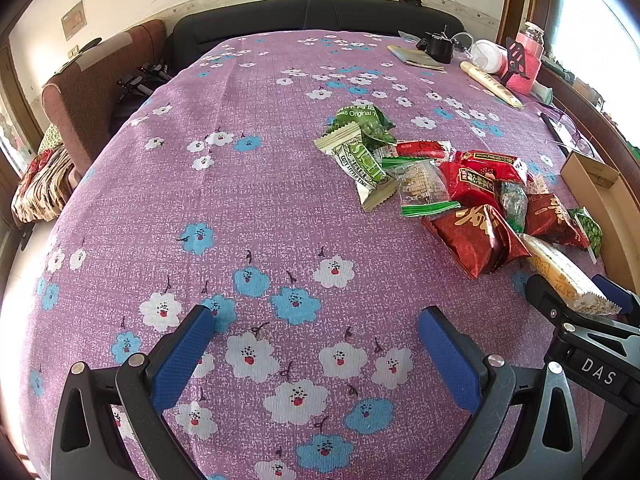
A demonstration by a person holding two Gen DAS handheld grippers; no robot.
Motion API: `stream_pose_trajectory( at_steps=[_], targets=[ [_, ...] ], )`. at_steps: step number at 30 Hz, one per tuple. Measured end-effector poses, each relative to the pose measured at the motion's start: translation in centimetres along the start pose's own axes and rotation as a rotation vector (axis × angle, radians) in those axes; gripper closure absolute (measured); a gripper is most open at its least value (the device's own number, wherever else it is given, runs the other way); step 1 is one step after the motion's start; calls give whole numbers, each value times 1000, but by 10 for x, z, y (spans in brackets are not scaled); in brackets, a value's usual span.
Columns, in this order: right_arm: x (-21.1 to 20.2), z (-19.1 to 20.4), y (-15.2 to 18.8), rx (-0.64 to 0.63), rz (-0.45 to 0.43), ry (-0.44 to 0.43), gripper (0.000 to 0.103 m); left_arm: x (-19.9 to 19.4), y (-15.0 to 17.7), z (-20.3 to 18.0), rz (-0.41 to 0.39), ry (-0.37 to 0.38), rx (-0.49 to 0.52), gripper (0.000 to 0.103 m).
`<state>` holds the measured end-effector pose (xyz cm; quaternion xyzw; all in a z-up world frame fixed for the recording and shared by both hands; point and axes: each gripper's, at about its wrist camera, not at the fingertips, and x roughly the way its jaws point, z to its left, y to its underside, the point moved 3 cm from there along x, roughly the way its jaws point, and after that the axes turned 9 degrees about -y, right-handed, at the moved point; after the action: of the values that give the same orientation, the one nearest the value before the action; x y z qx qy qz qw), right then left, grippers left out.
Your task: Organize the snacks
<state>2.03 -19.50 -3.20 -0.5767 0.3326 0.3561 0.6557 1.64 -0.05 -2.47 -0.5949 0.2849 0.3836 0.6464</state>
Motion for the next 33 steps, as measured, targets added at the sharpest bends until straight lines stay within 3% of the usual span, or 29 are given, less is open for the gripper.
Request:
stream_pose_trajectory(
  at_steps=[21,25,30,33],
  targets=[
    [-1,0,0,-1,1,-3,0,0,0,0,0,-1,-1,0],
    [1,3,2,-95,70,-79,0,0,0,1,0,0,-2,0],
    [-26,7,22,-189,111,-265,0,0,1,4,-3,23,20,0],
    [-48,9,30,-265,80,-323,11,-4,1,3,-12,44,23,0]
  ],
)
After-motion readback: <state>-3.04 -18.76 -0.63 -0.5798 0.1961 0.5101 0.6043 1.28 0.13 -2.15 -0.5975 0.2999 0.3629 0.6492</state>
